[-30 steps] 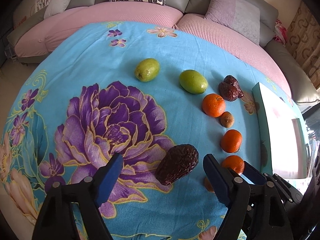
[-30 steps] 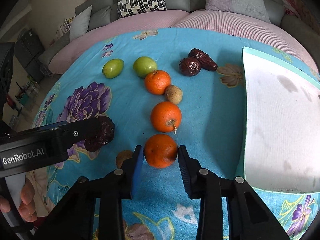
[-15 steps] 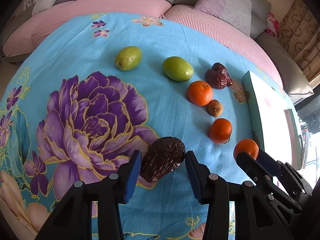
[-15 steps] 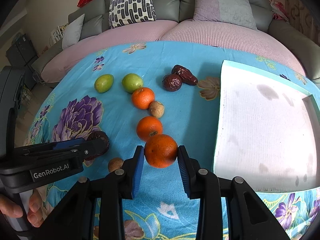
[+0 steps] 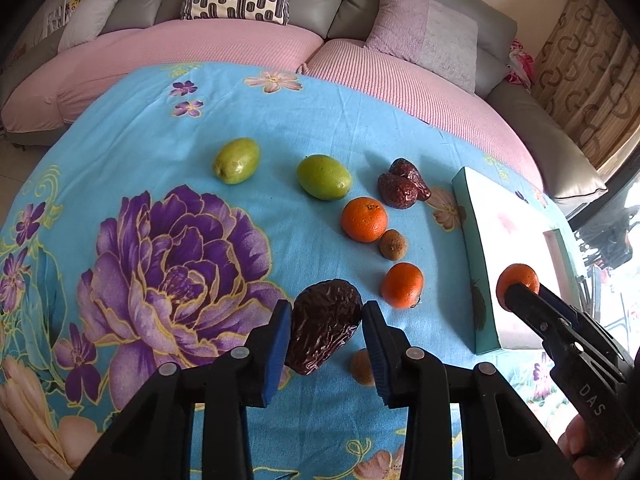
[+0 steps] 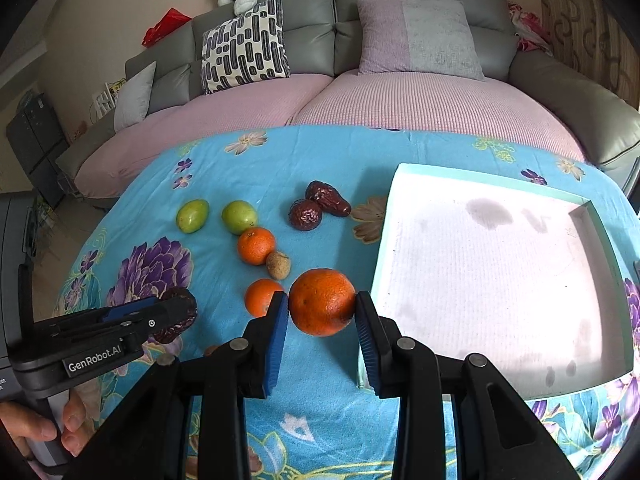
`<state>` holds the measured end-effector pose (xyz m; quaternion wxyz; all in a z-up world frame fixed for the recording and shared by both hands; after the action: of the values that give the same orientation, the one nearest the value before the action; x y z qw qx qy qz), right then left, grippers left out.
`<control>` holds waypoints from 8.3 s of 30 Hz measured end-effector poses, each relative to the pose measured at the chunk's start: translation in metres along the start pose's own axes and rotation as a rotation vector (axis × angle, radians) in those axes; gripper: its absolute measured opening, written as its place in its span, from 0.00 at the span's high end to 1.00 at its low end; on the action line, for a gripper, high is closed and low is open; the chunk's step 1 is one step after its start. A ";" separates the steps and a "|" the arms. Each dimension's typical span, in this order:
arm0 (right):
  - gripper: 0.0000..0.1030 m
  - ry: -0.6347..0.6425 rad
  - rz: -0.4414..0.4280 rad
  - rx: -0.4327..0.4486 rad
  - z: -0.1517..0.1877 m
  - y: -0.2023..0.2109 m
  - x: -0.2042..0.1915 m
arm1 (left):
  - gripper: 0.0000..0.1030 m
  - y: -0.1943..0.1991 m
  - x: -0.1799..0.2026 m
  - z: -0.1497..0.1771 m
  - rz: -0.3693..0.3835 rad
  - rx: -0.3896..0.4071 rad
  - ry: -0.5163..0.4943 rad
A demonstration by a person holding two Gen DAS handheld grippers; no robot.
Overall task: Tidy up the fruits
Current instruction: 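Carry the orange into the white tray and release it while the left drops the date there, then grasp another orange with the right gripper while the left grasps a green pear-like fruit, then carry the orange into the tray and release it while the left releases the green fruit there, then grasp a small brown round fruit with the left gripper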
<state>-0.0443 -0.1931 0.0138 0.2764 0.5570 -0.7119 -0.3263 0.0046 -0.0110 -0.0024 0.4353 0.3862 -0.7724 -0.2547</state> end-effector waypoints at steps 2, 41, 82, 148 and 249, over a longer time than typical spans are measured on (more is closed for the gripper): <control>0.65 -0.029 0.051 -0.009 -0.003 0.000 0.017 | 0.62 0.002 0.009 -0.002 0.027 0.004 -0.016; 0.65 -0.403 0.265 -0.232 0.025 -0.043 0.189 | 0.62 -0.116 0.178 0.028 0.164 -0.203 -0.453; 0.03 -0.147 -0.017 0.172 -0.036 -0.010 0.049 | 0.00 0.031 -0.026 -0.096 -0.265 0.293 -0.057; 0.65 -0.016 -0.077 -0.013 -0.028 -0.037 -0.010 | 0.59 0.005 -0.017 -0.104 -0.089 0.215 -0.064; 0.12 -0.266 0.166 0.057 -0.026 -0.028 0.128 | 0.01 0.002 -0.021 -0.078 -0.332 0.143 -0.100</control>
<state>-0.0369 -0.3264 0.0123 0.1895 0.4559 -0.7948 -0.3529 0.0782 0.0028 0.0276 0.3196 0.5252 -0.7349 -0.2863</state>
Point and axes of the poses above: each gripper's, at about its wrist camera, not at the fingertips, and y roughly against the way its jaws point, x to its right, z to its underside, the point moved 1 cm from there along -y, roughly the way its jaws point, and after that the axes turned 14 degrees about z, right-handed, at the moved point
